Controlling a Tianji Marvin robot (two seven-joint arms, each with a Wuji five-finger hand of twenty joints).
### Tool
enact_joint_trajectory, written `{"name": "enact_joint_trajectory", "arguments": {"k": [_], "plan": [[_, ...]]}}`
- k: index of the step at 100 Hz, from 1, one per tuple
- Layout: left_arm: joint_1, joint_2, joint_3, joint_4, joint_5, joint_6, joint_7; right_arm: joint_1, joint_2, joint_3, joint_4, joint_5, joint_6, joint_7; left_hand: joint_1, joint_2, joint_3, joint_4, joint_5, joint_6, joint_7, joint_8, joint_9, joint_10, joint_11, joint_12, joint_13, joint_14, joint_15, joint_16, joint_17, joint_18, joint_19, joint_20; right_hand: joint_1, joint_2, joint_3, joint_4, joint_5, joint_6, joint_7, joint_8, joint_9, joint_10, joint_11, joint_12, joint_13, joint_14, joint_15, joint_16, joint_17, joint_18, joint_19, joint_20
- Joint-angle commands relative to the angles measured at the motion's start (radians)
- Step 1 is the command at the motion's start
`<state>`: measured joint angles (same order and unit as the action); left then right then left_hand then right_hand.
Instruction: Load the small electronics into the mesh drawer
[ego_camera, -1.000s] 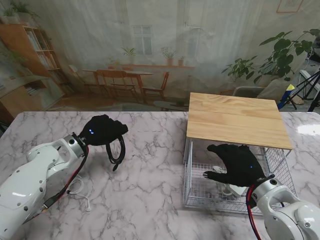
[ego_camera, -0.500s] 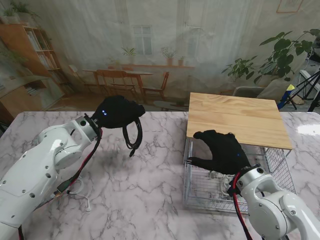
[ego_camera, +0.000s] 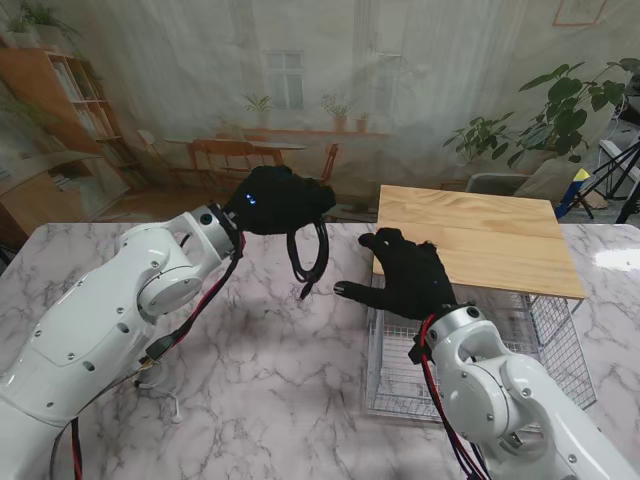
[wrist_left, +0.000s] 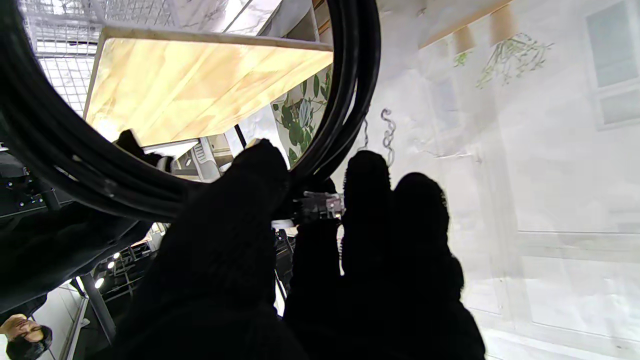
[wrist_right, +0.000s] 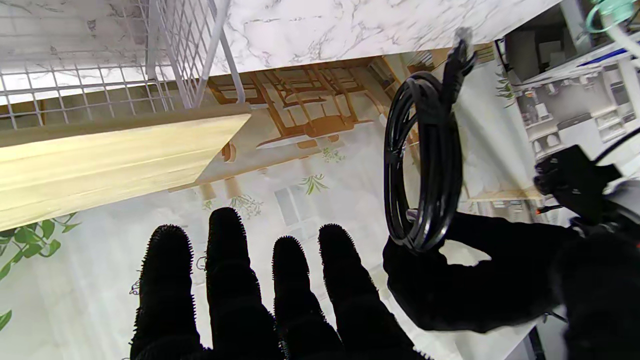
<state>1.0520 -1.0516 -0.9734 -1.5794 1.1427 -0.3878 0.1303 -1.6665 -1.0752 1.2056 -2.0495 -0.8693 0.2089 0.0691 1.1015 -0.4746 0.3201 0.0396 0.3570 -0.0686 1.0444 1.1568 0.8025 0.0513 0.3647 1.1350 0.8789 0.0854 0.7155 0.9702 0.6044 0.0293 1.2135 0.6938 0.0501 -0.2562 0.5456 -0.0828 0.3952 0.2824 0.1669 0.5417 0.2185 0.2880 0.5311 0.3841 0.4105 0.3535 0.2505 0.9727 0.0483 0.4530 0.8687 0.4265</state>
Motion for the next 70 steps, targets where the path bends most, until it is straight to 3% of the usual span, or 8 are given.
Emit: {"name": "enact_joint_trajectory", "arguments": {"k": [1, 25, 45, 50, 62, 70], "plan": [[-0.016, -0.016, 0.007, -0.017, -0.011, 0.006, -0.021, 0.026, -0.015, -0.005, 0.023, 0.004, 0.01, -0.004, 0.056, 0.055, 0.124, 0.065, 0.042, -0.01, 0.066, 0.038, 0.011, -0.002, 0.034, 0.022, 0.042, 0.019, 0.048, 0.017, 0.005, -0.091, 0.017, 0.024, -0.062, -0.02, 0.015, -0.023, -0.019, 0.047, -0.039, -0.004, -0.043, 0.022, -0.028, -0.015, -0.023, 0.026, -0.086, -0.018, -0.028, 0.039, -0.025, -0.011], [-0.033, -0.022, 0.04, -0.02, -0.026, 0.021, -0.019, 0.102, -0.022, -0.056, 0.066, 0.056, 0.081, -0.001, 0.056, 0.055, 0.125, 0.068, 0.04, -0.009, 0.063, 0.04, 0.008, -0.001, 0.034, 0.023, 0.044, 0.016, 0.049, 0.015, 0.008, -0.094, 0.017, 0.025, -0.059, -0.045, 0.044, -0.024, 0.004, 0.051, -0.036, 0.009, -0.057, 0.024, -0.031, -0.03, -0.021, 0.036, -0.095, -0.076, -0.045, 0.06, -0.04, -0.019], [-0.051, -0.026, 0.072, -0.009, -0.034, 0.026, -0.021, 0.148, -0.031, -0.104, 0.083, 0.094, 0.127, -0.017, 0.056, 0.057, 0.123, 0.066, 0.04, -0.007, 0.062, 0.043, 0.007, -0.001, 0.035, 0.024, 0.042, 0.015, 0.048, 0.014, 0.008, -0.092, 0.014, 0.024, 0.066, -0.059, 0.024, 0.002, 0.073, 0.04, 0.1, 0.162, -0.055, 0.024, -0.013, -0.043, -0.004, 0.046, -0.077, -0.104, -0.049, 0.074, -0.049, -0.029], [-0.054, -0.027, 0.078, -0.005, -0.038, 0.026, -0.019, 0.16, -0.032, -0.116, 0.087, 0.1, 0.133, -0.019, 0.056, 0.058, 0.123, 0.066, 0.037, -0.008, 0.061, 0.044, 0.006, -0.001, 0.034, 0.025, 0.042, 0.014, 0.048, 0.014, 0.007, -0.092, 0.013, 0.024, 0.149, -0.026, -0.021, 0.01, 0.09, 0.027, 0.137, 0.22, -0.055, 0.025, 0.005, -0.038, 0.0, 0.044, -0.075, -0.1, -0.048, 0.076, -0.048, -0.03], [-0.06, -0.028, 0.086, 0.002, -0.042, 0.018, -0.015, 0.187, -0.039, -0.146, 0.102, 0.122, 0.152, -0.036, 0.056, 0.061, 0.123, 0.067, 0.031, -0.005, 0.062, 0.051, 0.004, 0.002, 0.036, 0.027, 0.039, 0.013, 0.049, 0.015, 0.004, -0.093, 0.013, 0.025, 0.492, 0.134, -0.263, 0.06, 0.133, -0.014, 0.25, 0.344, -0.041, 0.015, 0.056, -0.012, 0.007, 0.028, -0.076, -0.103, -0.052, 0.06, -0.052, -0.032], [-0.059, -0.028, 0.088, 0.003, -0.043, 0.012, -0.014, 0.202, -0.044, -0.163, 0.114, 0.135, 0.163, -0.05, 0.055, 0.06, 0.123, 0.068, 0.031, -0.005, 0.061, 0.052, 0.002, 0.001, 0.036, 0.027, 0.039, 0.013, 0.051, 0.015, 0.003, -0.09, 0.015, 0.026, 0.626, 0.185, -0.27, 0.07, 0.123, -0.059, 0.41, 0.429, -0.027, 0.01, 0.094, 0.014, 0.015, 0.02, -0.069, -0.092, -0.053, 0.055, -0.054, -0.031]]}}
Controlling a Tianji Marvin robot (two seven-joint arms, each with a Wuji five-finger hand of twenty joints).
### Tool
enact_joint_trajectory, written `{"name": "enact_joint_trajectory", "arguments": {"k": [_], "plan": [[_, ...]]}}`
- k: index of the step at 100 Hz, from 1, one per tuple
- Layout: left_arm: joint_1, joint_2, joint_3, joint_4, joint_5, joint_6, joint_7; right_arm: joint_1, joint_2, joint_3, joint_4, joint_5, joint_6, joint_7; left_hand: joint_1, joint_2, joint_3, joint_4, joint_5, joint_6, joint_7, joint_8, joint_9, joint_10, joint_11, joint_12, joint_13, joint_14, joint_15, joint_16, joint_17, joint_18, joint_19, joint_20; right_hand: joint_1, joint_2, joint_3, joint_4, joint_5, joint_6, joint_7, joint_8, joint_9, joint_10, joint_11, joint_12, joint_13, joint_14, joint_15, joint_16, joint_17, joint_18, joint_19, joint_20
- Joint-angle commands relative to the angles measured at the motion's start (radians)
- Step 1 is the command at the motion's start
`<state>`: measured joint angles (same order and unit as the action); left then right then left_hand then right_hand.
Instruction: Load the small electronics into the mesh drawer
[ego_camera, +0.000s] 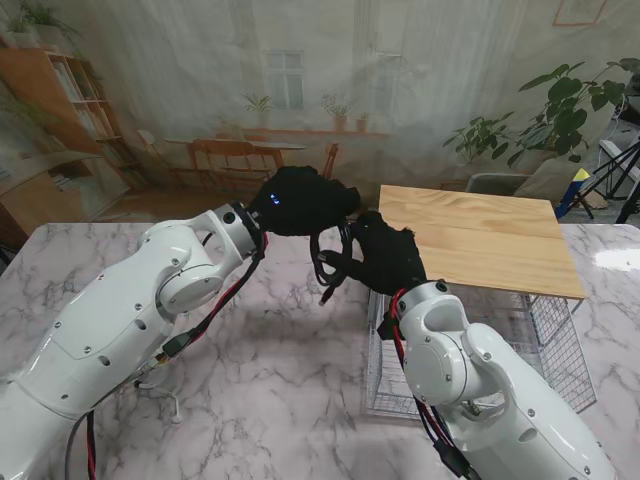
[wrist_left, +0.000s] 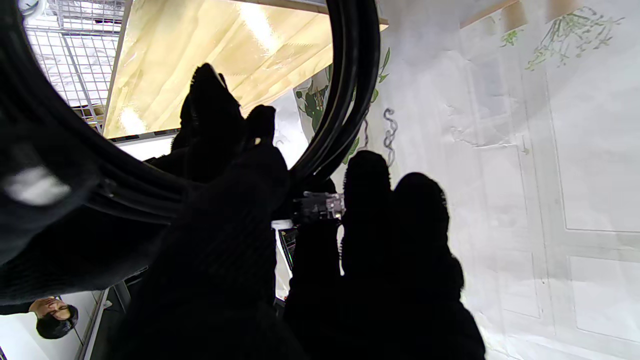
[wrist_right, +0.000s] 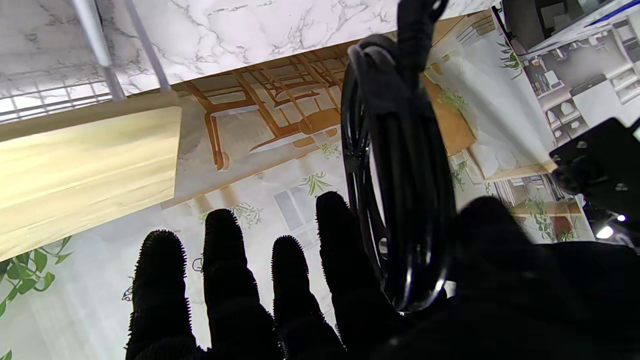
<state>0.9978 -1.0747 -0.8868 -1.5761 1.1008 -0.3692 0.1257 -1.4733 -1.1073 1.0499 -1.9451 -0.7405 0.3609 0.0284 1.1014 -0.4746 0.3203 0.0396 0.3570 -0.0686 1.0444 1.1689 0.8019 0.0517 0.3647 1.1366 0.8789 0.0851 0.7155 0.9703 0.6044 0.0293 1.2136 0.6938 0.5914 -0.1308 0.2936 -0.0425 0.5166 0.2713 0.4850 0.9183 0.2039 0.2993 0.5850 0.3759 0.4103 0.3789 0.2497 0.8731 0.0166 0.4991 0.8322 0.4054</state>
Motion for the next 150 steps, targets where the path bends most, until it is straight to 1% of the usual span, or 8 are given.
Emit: {"name": "enact_joint_trajectory", "arguments": {"k": [1, 11, 25, 35, 45, 56, 71, 150], "plan": [[-0.005, -0.005, 0.001, 0.0, -0.001, -0.007, -0.009, 0.01, -0.013, -0.009, 0.011, 0.009, 0.013, -0.011, 0.055, 0.061, 0.123, 0.068, 0.03, -0.005, 0.06, 0.04, 0.003, 0.001, 0.036, 0.025, 0.038, 0.013, 0.05, 0.014, 0.004, -0.091, 0.015, 0.026, 0.086, 0.05, 0.032, 0.022, -0.008, -0.055, 0.14, 0.042, -0.008, -0.003, 0.047, 0.029, 0.018, -0.007, -0.068, 0.014, -0.021, 0.008, -0.018, -0.009], [-0.001, -0.004, 0.002, 0.001, -0.001, -0.014, -0.01, 0.024, -0.017, -0.023, 0.022, 0.018, 0.022, -0.02, 0.052, 0.069, 0.116, 0.065, 0.018, -0.002, 0.053, 0.04, -0.002, 0.007, 0.032, 0.022, 0.033, 0.012, 0.046, 0.01, 0.001, -0.091, 0.013, 0.026, 0.153, -0.071, 0.352, -0.087, -0.096, -0.127, 0.585, -0.128, 0.066, -0.021, 0.111, 0.085, 0.056, -0.024, -0.043, 0.096, -0.019, 0.004, -0.02, -0.009], [0.013, -0.004, -0.007, 0.003, -0.014, -0.01, -0.017, 0.025, -0.023, -0.024, 0.032, 0.021, 0.016, -0.052, 0.053, 0.123, -0.045, 0.056, -0.075, 0.029, -0.044, -0.038, -0.025, 0.048, -0.041, -0.038, 0.008, 0.022, -0.022, -0.054, -0.023, -0.065, -0.038, 0.012, 0.241, -0.141, 0.48, -0.121, 0.052, -0.202, 0.725, -0.196, 0.18, -0.089, 0.233, 0.196, 0.171, -0.088, 0.014, 0.29, 0.01, -0.009, -0.015, -0.009], [0.029, -0.003, -0.026, 0.0, -0.017, -0.007, -0.017, 0.011, -0.027, -0.011, 0.028, 0.009, -0.001, -0.082, -0.065, 0.226, -0.193, 0.041, -0.135, 0.106, -0.307, -0.21, -0.243, 0.088, 0.077, -0.514, -0.059, 0.062, -0.141, -0.138, -0.073, -0.028, -0.104, -0.006, 0.238, -0.171, 0.529, -0.126, 0.091, -0.212, 0.742, -0.196, 0.262, -0.124, 0.296, 0.312, 0.261, -0.113, 0.038, 0.321, 0.031, -0.023, 0.011, 0.004], [0.052, 0.001, -0.061, -0.016, -0.025, -0.012, -0.043, -0.007, -0.027, 0.01, 0.012, 0.005, -0.016, -0.092, -0.117, 0.274, -0.306, 0.017, -0.13, 0.168, -0.702, -0.599, -0.385, 0.138, -0.091, -0.723, -0.194, 0.137, -0.3, -0.286, -0.187, 0.061, -0.225, -0.035, 0.231, -0.181, 0.547, -0.127, 0.11, -0.226, 0.743, -0.187, 0.339, -0.135, 0.322, 0.367, 0.353, -0.124, 0.079, 0.351, 0.091, -0.047, 0.08, 0.036], [0.077, 0.005, -0.107, -0.028, -0.04, -0.033, -0.06, -0.024, -0.026, 0.035, -0.008, 0.004, -0.032, -0.096, -0.184, 0.282, -0.325, -0.004, -0.134, 0.156, -0.857, -0.703, -0.472, 0.134, -0.2, -0.842, -0.364, 0.199, -0.446, -0.489, -0.333, 0.156, -0.44, -0.172, 0.223, -0.189, 0.56, -0.129, 0.117, -0.241, 0.746, -0.177, 0.373, -0.135, 0.314, 0.366, 0.427, -0.124, 0.114, 0.379, 0.224, -0.097, 0.214, 0.085], [0.126, 0.008, -0.187, -0.02, -0.051, -0.08, -0.041, -0.057, -0.026, 0.076, -0.036, -0.008, -0.073, -0.12, -0.237, 0.312, -0.33, -0.013, -0.134, 0.133, -0.908, -0.715, -0.494, 0.111, -0.235, -0.879, -0.506, 0.2, -0.511, -0.604, -0.462, 0.169, -0.588, -0.329, 0.23, -0.2, 0.575, -0.137, 0.123, -0.244, 0.767, -0.183, 0.386, -0.124, 0.329, 0.345, 0.405, -0.186, 0.32, 0.524, 0.318, -0.133, 0.307, 0.052], [0.323, 0.107, -0.369, 0.178, 0.301, -0.125, 0.064, -0.496, 0.006, 0.457, -0.229, -0.282, -0.281, -0.113, -0.201, 0.409, -0.336, -0.025, 0.136, 0.127, -0.777, -0.642, -0.247, 0.116, -0.198, -0.837, -0.341, 0.148, -0.453, -0.568, -0.397, 0.131, -0.461, -0.305, 0.206, -0.255, 0.636, -0.139, 0.171, -0.242, 0.77, -0.186, 0.459, -0.089, 0.341, 0.334, 0.505, -0.217, 0.483, 0.606, 0.478, -0.119, 0.436, 0.057]]}}
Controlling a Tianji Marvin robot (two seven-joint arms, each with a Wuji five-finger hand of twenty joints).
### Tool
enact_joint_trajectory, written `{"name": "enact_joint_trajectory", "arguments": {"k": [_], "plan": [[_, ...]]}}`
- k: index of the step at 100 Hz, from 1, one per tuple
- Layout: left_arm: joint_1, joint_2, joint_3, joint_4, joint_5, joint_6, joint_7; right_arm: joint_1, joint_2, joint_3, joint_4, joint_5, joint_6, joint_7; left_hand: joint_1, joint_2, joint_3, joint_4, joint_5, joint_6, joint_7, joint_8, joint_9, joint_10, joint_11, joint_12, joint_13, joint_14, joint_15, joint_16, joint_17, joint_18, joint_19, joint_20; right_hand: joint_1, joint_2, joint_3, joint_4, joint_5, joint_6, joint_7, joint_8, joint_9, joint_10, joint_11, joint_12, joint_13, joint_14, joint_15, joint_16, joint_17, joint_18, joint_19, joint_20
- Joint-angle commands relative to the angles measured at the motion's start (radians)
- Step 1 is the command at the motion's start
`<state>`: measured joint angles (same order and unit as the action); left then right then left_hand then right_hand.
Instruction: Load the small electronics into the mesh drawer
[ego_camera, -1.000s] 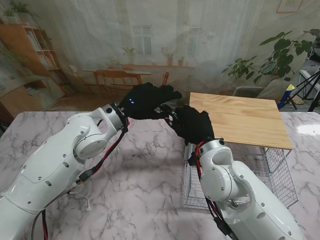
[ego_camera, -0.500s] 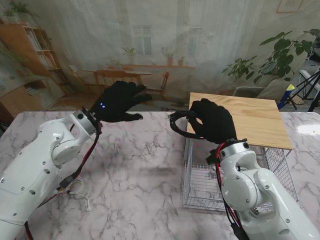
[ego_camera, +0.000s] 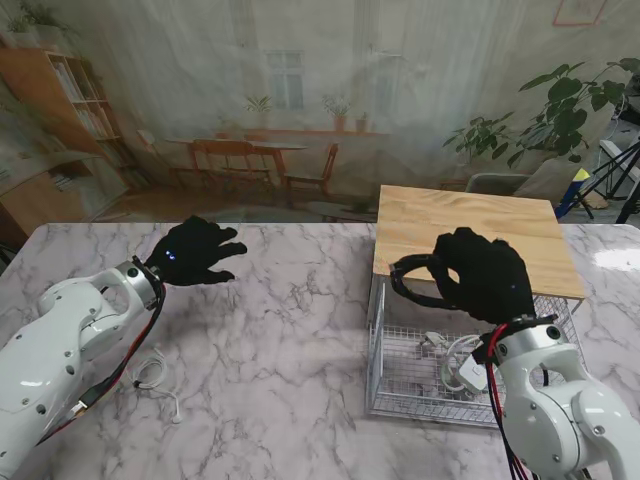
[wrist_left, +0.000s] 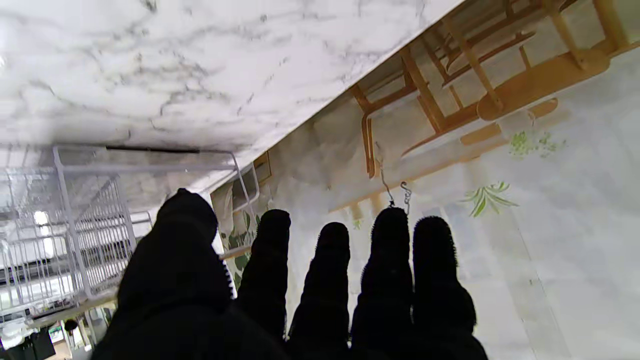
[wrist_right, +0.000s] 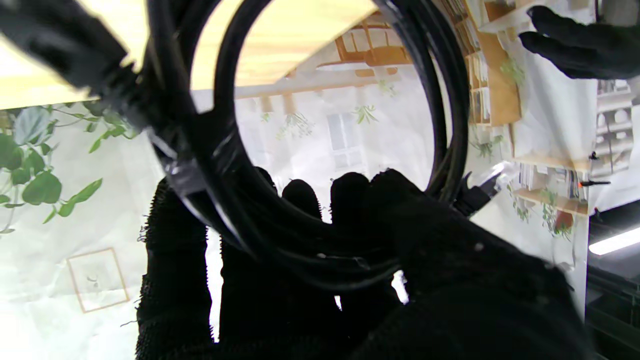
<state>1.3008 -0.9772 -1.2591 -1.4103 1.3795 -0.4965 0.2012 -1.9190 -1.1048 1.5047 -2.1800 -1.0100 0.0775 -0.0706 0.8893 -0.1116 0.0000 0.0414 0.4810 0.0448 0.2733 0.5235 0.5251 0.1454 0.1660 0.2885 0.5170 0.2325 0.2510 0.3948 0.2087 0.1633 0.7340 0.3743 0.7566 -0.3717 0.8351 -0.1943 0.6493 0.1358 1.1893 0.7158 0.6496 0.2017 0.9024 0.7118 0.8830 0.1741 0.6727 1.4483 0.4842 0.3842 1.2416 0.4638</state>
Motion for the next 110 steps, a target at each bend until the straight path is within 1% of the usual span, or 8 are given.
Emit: {"name": "enact_joint_trajectory", "arguments": {"k": [1, 21, 38, 69, 77, 82, 98, 110], "plan": [[0.022, 0.01, 0.003, 0.011, 0.024, 0.002, -0.012, -0.056, 0.003, 0.003, 0.006, -0.015, 0.003, -0.017, 0.009, 0.046, -0.016, -0.028, 0.012, 0.013, -0.007, 0.004, 0.029, 0.022, 0.0, 0.011, 0.021, 0.0, 0.011, 0.007, -0.001, -0.002, 0.019, 0.015, 0.041, -0.014, 0.095, 0.013, 0.04, -0.106, 0.066, 0.016, 0.014, 0.008, 0.024, -0.002, 0.033, -0.011, 0.06, 0.031, 0.012, -0.004, 0.027, -0.001], [0.055, 0.013, -0.011, 0.008, 0.031, 0.001, -0.016, -0.145, -0.003, 0.026, 0.012, -0.041, 0.018, -0.071, 0.01, 0.047, -0.014, -0.028, 0.012, 0.016, -0.015, 0.0, 0.032, 0.023, -0.006, 0.01, 0.032, -0.005, 0.013, 0.014, 0.004, -0.009, 0.028, 0.018, 0.041, -0.02, 0.102, 0.013, 0.047, -0.103, 0.062, 0.014, 0.021, 0.013, 0.019, -0.002, 0.043, -0.004, 0.063, 0.031, 0.015, 0.001, 0.033, 0.0], [0.058, 0.013, -0.004, 0.023, 0.023, 0.013, -0.031, -0.165, 0.0, 0.04, 0.023, -0.058, 0.037, -0.054, 0.011, 0.049, -0.014, -0.027, 0.01, 0.02, -0.019, -0.001, 0.03, 0.024, -0.006, 0.011, 0.037, -0.008, 0.016, 0.02, 0.007, -0.011, 0.036, 0.021, 0.041, -0.023, 0.105, 0.013, 0.051, -0.098, 0.058, 0.014, 0.024, 0.017, 0.015, 0.0, 0.048, -0.004, 0.067, 0.032, 0.023, 0.004, 0.039, 0.001], [0.053, 0.013, 0.013, 0.05, 0.011, 0.032, -0.035, -0.119, 0.014, 0.009, 0.066, -0.072, 0.105, 0.07, 0.012, 0.051, -0.013, -0.027, -0.002, 0.027, -0.03, -0.006, 0.028, 0.023, -0.005, 0.01, 0.045, -0.012, 0.02, 0.028, 0.012, -0.015, 0.049, 0.027, 0.04, -0.02, 0.106, 0.013, 0.05, -0.094, 0.054, 0.015, 0.022, 0.022, 0.01, 0.001, 0.051, -0.003, 0.073, 0.033, 0.035, 0.011, 0.049, 0.0], [0.057, 0.011, 0.007, 0.043, 0.003, 0.03, -0.057, -0.1, 0.018, -0.003, 0.075, -0.071, 0.115, 0.103, 0.01, 0.051, -0.014, -0.027, -0.007, 0.027, -0.034, -0.008, 0.023, 0.023, -0.007, 0.009, 0.043, -0.009, 0.018, 0.029, 0.01, -0.011, 0.048, 0.028, 0.04, -0.019, 0.104, 0.013, 0.049, -0.093, 0.052, 0.015, 0.023, 0.023, 0.009, -0.001, 0.052, -0.001, 0.071, 0.032, 0.037, 0.012, 0.05, -0.001], [0.058, 0.01, 0.005, 0.039, -0.006, 0.027, -0.075, -0.083, 0.021, -0.01, 0.084, -0.074, 0.122, 0.126, 0.008, 0.052, -0.014, -0.026, -0.009, 0.027, -0.037, -0.01, 0.021, 0.023, -0.008, 0.008, 0.044, -0.009, 0.018, 0.03, 0.01, -0.009, 0.048, 0.028, 0.04, -0.018, 0.103, 0.013, 0.047, -0.092, 0.05, 0.014, 0.021, 0.022, 0.008, -0.002, 0.05, -0.001, 0.07, 0.032, 0.036, 0.012, 0.049, -0.002], [0.048, 0.011, 0.016, 0.043, -0.007, 0.023, -0.085, -0.009, 0.033, -0.039, 0.126, -0.063, 0.148, 0.224, 0.007, 0.053, -0.014, -0.026, -0.011, 0.029, -0.043, -0.013, 0.022, 0.021, -0.009, 0.007, 0.049, -0.013, 0.019, 0.033, 0.012, -0.009, 0.052, 0.032, 0.042, -0.015, 0.097, 0.013, 0.044, -0.096, 0.046, 0.014, 0.019, 0.018, 0.007, -0.002, 0.044, 0.0, 0.068, 0.032, 0.024, 0.004, 0.049, -0.003], [0.049, 0.009, 0.016, 0.039, -0.021, 0.022, -0.123, 0.048, 0.041, -0.069, 0.166, -0.056, 0.177, 0.283, 0.002, 0.055, -0.015, -0.026, -0.022, 0.03, -0.053, -0.018, 0.0, 0.013, -0.019, 0.004, 0.043, -0.013, 0.014, 0.033, 0.008, -0.007, 0.049, 0.033, 0.036, -0.01, 0.089, 0.013, 0.042, -0.104, 0.04, 0.016, 0.017, 0.01, 0.006, -0.002, 0.03, -0.013, 0.076, 0.039, 0.005, -0.009, 0.065, 0.007]]}}
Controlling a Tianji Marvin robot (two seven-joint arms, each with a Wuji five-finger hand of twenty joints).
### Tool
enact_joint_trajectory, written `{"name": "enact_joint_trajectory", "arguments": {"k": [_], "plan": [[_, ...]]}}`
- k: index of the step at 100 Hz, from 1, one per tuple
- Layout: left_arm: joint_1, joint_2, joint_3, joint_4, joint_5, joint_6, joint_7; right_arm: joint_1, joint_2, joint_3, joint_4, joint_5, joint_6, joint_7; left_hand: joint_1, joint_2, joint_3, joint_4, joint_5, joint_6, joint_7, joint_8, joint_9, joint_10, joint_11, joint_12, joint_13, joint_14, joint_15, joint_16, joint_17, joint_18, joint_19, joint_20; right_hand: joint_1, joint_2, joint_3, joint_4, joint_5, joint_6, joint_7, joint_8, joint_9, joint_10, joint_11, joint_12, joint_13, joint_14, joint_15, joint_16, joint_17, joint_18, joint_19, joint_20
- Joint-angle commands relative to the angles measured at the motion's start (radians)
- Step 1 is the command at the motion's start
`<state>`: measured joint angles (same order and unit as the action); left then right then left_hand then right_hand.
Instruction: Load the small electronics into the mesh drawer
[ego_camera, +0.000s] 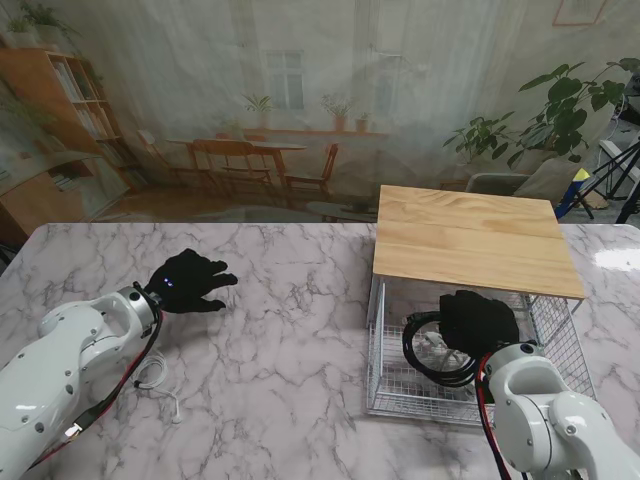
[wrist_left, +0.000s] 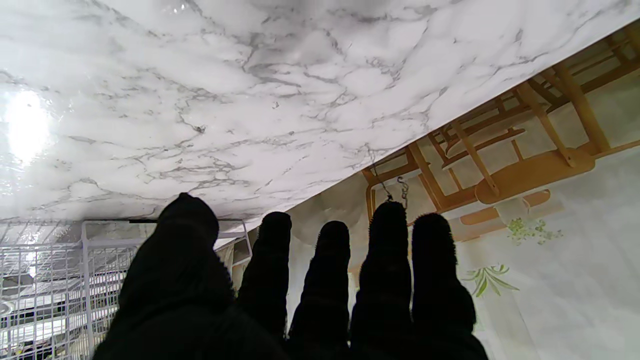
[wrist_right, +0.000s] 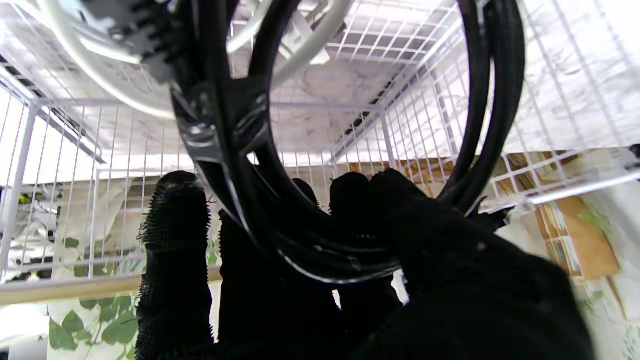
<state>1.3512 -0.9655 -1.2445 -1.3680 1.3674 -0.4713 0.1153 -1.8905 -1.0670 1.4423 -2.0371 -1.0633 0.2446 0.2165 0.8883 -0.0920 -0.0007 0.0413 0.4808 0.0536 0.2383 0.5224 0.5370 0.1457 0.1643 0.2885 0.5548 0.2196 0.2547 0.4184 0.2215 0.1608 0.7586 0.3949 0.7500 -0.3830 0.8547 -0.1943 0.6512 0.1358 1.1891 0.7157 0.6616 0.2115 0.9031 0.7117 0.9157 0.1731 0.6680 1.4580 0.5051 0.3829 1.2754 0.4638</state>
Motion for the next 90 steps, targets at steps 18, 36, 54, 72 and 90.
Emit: {"name": "enact_joint_trajectory", "arguments": {"k": [18, 36, 54, 72, 90], "plan": [[-0.002, -0.001, 0.004, 0.0, -0.01, 0.0, -0.054, 0.075, 0.008, -0.044, 0.081, -0.045, 0.019, 0.01, -0.001, 0.038, -0.014, -0.026, -0.033, 0.024, -0.031, -0.024, -0.028, 0.011, -0.023, 0.001, 0.002, -0.003, 0.007, 0.009, -0.007, -0.005, 0.022, 0.014, 0.005, 0.03, -0.01, 0.025, 0.009, -0.132, -0.066, -0.1, -0.016, -0.036, -0.053, -0.037, -0.083, -0.017, 0.027, 0.015, -0.09, -0.028, 0.003, 0.022], [0.001, -0.002, 0.0, -0.001, -0.024, 0.005, -0.098, 0.103, 0.015, -0.056, 0.111, -0.089, 0.0, 0.047, -0.002, 0.035, -0.014, -0.026, -0.051, 0.029, -0.057, -0.04, -0.064, 0.048, -0.067, -0.037, -0.004, -0.002, -0.004, 0.004, -0.007, -0.004, 0.012, 0.015, -0.282, 0.095, -0.126, 0.134, -0.069, -0.06, -0.566, -0.163, -0.141, -0.04, -0.277, -0.259, -0.229, 0.095, -0.375, -0.245, -0.231, -0.035, -0.121, 0.038], [0.005, -0.005, -0.003, 0.0, -0.053, 0.01, -0.145, 0.113, 0.013, -0.061, 0.133, -0.109, -0.001, 0.012, -0.005, 0.029, -0.014, -0.025, -0.136, 0.068, -0.145, -0.111, -0.199, 0.101, -0.145, -0.142, -0.034, -0.003, -0.018, -0.014, -0.007, -0.032, -0.016, -0.003, -0.408, 0.103, -0.277, 0.117, -0.175, 0.011, -0.793, -0.24, -0.24, -0.019, -0.367, -0.36, -0.36, 0.118, -0.427, -0.284, -0.292, -0.035, -0.187, 0.022], [0.023, -0.001, -0.033, -0.003, -0.045, -0.001, -0.161, 0.074, 0.004, -0.037, 0.116, -0.101, -0.01, -0.077, -0.008, 0.007, -0.013, -0.028, -0.187, 0.083, -0.195, -0.183, -0.281, 0.106, -0.167, -0.208, -0.082, -0.001, -0.029, -0.037, -0.022, -0.044, -0.038, -0.024, -0.408, 0.126, -0.336, 0.122, -0.184, 0.002, -0.834, -0.246, -0.258, -0.015, -0.376, -0.393, -0.415, 0.128, -0.442, -0.298, -0.326, -0.024, -0.238, 0.003], [0.065, 0.005, -0.087, -0.016, -0.007, -0.023, -0.151, 0.004, -0.007, 0.012, 0.06, -0.074, -0.044, -0.162, -0.013, 0.006, -0.014, -0.031, -0.175, 0.076, -0.18, -0.187, -0.272, 0.078, -0.132, -0.196, -0.104, -0.002, -0.03, -0.044, -0.035, -0.044, -0.048, -0.03, -0.371, 0.13, -0.345, 0.132, -0.166, -0.01, -0.818, -0.233, -0.245, -0.012, -0.37, -0.396, -0.416, 0.133, -0.441, -0.3, -0.328, -0.019, -0.247, -0.001]]}}
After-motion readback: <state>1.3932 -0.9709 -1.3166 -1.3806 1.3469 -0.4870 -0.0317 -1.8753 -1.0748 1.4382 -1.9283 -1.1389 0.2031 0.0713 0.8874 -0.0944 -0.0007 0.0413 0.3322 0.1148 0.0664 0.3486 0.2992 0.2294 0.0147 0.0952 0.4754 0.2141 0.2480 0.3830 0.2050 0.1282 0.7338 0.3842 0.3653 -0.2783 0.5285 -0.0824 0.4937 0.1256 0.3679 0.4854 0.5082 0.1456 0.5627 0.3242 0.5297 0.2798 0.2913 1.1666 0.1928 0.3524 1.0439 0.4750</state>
